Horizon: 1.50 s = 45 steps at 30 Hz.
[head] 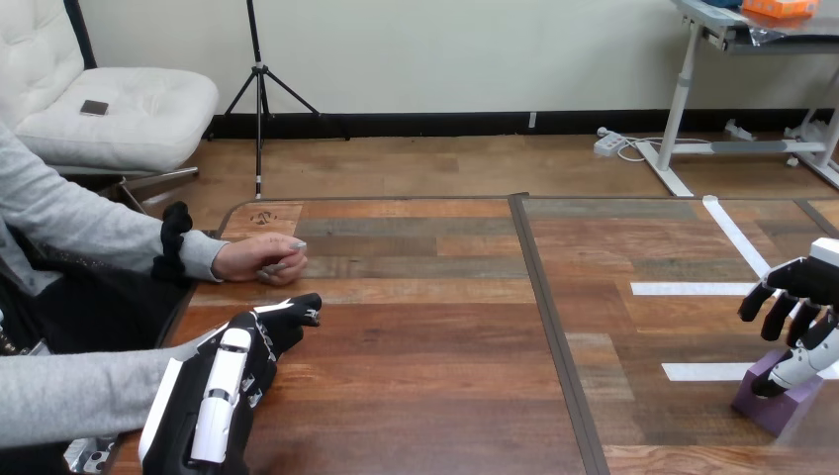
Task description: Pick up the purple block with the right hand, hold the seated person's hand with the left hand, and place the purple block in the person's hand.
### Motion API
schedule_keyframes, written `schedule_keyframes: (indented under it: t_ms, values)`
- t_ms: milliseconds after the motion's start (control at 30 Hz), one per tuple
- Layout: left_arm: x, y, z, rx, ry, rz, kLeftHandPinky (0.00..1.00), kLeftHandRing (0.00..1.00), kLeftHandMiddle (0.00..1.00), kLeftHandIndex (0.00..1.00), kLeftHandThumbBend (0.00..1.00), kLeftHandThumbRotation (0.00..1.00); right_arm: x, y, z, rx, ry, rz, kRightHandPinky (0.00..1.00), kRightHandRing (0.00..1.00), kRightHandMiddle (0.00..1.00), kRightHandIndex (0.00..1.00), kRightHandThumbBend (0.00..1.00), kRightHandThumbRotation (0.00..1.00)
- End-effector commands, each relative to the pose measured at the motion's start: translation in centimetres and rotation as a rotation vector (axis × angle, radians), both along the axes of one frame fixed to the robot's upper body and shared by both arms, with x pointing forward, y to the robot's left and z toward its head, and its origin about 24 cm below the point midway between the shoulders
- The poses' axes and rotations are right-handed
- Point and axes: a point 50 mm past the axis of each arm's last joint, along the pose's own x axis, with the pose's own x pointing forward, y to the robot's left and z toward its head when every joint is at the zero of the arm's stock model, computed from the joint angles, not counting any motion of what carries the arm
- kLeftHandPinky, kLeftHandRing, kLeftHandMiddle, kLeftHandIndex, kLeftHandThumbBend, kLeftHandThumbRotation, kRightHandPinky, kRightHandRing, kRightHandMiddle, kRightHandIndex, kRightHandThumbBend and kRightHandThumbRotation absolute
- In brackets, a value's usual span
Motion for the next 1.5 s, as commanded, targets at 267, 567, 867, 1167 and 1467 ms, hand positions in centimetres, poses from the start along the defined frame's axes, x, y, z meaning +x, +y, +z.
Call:
schedule_keyframes:
  t_ms: [267, 567, 867, 1167, 1467]
  values:
    - [1.4, -0.4, 2.2, 0.002, -0.11, -0.011, 0.86, 0.83, 0.76, 0.57, 0.04, 1.0, 1.0, 0.0, 2.5, -0.063, -0.064, 0.027, 0.57, 0.62, 0.65, 0.67, 1.0, 0.12]
    - [1.4, -0.4, 2.2, -0.004, -0.112, -0.008, 0.85, 0.83, 0.76, 0.56, 0.02, 1.0, 1.0, -0.1, 2.1, -0.088, -0.033, 0.016, 0.56, 0.62, 0.66, 0.67, 1.0, 0.14]
    - [1.4, -0.4, 2.2, -0.009, -0.115, -0.008, 0.85, 0.82, 0.75, 0.55, 0.01, 1.0, 1.0, 0.0, 1.7, -0.082, -0.027, 0.001, 0.49, 0.57, 0.63, 0.65, 1.0, 0.11]
    - [1.4, -0.4, 2.2, -0.011, -0.122, -0.006, 0.85, 0.82, 0.75, 0.55, 0.0, 1.0, 1.0, 0.0, 1.3, -0.086, -0.003, -0.008, 0.37, 0.46, 0.54, 0.62, 1.0, 0.09]
    - [1.4, -0.4, 2.2, -0.008, -0.12, -0.002, 0.85, 0.82, 0.75, 0.54, 0.0, 1.0, 1.0, 0.1, 0.9, -0.098, -0.014, 0.009, 0.38, 0.47, 0.54, 0.59, 1.0, 0.03]
